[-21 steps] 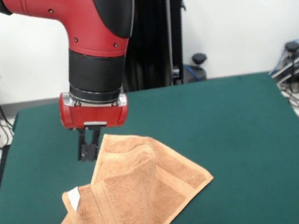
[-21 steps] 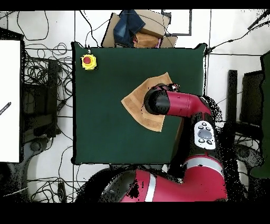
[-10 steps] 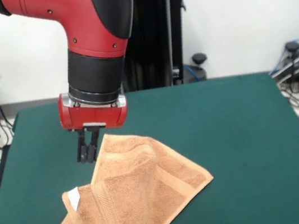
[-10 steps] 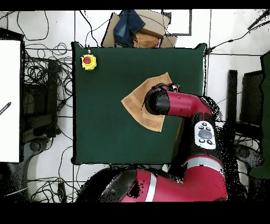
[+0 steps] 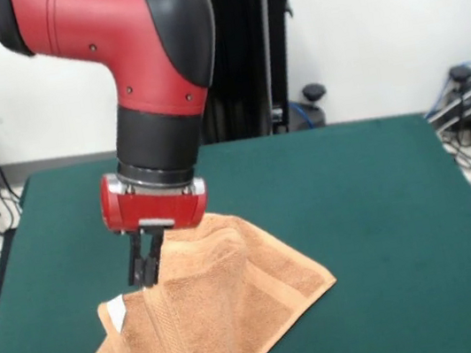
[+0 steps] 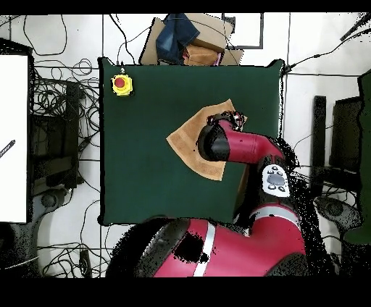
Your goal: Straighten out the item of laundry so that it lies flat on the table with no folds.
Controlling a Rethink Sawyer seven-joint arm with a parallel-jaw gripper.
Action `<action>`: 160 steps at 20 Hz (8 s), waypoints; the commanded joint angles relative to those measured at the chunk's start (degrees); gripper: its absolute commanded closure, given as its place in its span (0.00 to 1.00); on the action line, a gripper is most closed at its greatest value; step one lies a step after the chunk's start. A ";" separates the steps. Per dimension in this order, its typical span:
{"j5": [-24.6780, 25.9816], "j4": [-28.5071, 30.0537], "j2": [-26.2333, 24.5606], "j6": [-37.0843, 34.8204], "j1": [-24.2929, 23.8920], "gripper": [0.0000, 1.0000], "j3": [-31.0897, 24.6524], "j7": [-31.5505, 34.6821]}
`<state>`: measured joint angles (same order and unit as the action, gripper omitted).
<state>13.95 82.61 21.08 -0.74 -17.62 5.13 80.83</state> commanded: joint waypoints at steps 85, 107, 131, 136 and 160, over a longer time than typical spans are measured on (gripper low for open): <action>-8.02 -19.14 -25.68 7.44 -0.89 1.00 1.59 13.33; -29.26 -16.58 -30.10 11.65 11.25 1.00 10.22 13.20; -25.24 -1.80 -9.57 -16.16 11.27 1.00 11.51 7.50; -24.86 -2.90 -10.81 -15.43 11.12 1.00 11.00 9.11; -25.59 -3.52 -17.07 -5.58 13.77 1.00 13.74 12.89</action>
<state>-11.40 75.10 6.32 -6.05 -6.92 19.12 80.83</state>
